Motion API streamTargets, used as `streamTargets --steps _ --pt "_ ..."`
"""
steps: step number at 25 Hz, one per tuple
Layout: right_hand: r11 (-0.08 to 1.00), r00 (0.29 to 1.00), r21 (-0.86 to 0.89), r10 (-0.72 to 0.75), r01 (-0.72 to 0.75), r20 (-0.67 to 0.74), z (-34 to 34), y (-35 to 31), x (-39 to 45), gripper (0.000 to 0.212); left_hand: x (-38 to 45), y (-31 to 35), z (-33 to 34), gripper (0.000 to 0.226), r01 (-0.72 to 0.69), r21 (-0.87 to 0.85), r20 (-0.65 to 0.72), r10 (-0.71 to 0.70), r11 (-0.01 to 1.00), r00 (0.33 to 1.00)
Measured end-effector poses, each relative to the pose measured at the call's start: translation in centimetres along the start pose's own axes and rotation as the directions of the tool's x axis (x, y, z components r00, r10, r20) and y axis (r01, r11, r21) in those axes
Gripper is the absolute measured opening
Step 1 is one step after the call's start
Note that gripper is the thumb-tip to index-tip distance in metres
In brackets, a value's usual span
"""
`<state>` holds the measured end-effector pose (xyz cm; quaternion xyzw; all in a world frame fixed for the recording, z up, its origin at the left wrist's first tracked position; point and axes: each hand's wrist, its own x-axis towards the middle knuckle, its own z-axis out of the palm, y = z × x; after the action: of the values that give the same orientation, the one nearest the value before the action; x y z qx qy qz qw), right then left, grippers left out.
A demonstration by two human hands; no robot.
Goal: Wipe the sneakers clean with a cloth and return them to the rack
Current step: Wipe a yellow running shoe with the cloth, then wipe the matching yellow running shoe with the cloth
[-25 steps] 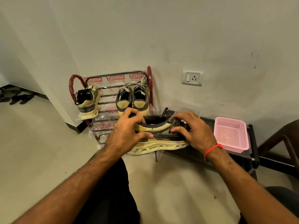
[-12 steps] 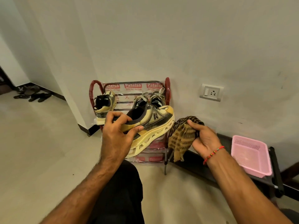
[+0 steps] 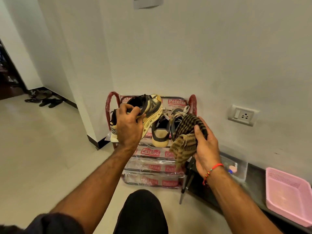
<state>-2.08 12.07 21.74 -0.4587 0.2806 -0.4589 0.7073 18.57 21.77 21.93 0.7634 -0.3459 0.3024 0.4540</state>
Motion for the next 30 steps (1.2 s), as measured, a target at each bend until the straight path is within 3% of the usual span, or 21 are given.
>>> streamTargets --steps 3,10,13,16,20,22,26,28,30 --pt "0.997 0.998 0.034 0.064 -0.063 -0.009 -0.3 1.3 1.0 0.034 1.0 -1.6 4.5 0.026 0.005 0.144 0.025 -0.008 0.990 1.000" --pt "0.992 0.992 0.049 0.117 -0.114 -0.057 -0.7 4.2 3.5 0.033 2.0 -5.3 11.8 0.032 0.071 0.307 0.055 -0.092 0.949 0.994" --pt "0.991 0.990 0.077 0.118 -0.112 -0.080 0.0 4.9 4.8 0.033 0.6 -6.2 14.5 0.038 0.113 0.371 0.136 -0.174 0.922 0.975" --pt "0.982 0.985 0.125 0.155 -0.145 -0.076 0.6 5.4 5.4 0.039 -1.0 -6.0 15.8 0.045 0.208 0.292 0.297 -0.295 0.934 0.908" --pt "0.974 0.977 0.104 0.209 -0.203 -0.045 1.2 5.7 4.6 0.035 -1.7 -5.9 14.1 0.066 0.140 0.111 0.544 -0.178 0.984 0.820" --pt "0.975 0.978 0.078 0.210 -0.209 -0.010 1.5 5.4 3.7 0.026 -1.4 -7.2 11.6 0.061 0.087 0.086 0.535 -0.120 0.992 0.836" --pt "0.989 0.989 -0.023 0.149 -0.149 -0.002 2.0 5.4 2.6 0.021 1.6 -10.7 6.5 0.044 -0.084 0.308 0.427 -0.059 0.948 0.902" --pt "0.988 0.996 -0.127 0.084 -0.087 -0.034 2.4 5.6 2.3 0.030 4.2 -12.5 5.4 0.054 -0.093 0.420 0.486 -0.137 0.903 0.863" --pt "0.950 0.999 -0.313 0.002 -0.017 -0.049 2.3 6.1 2.2 0.038 6.5 -13.6 5.4 0.064 -0.132 0.537 0.626 -0.289 0.833 0.724"
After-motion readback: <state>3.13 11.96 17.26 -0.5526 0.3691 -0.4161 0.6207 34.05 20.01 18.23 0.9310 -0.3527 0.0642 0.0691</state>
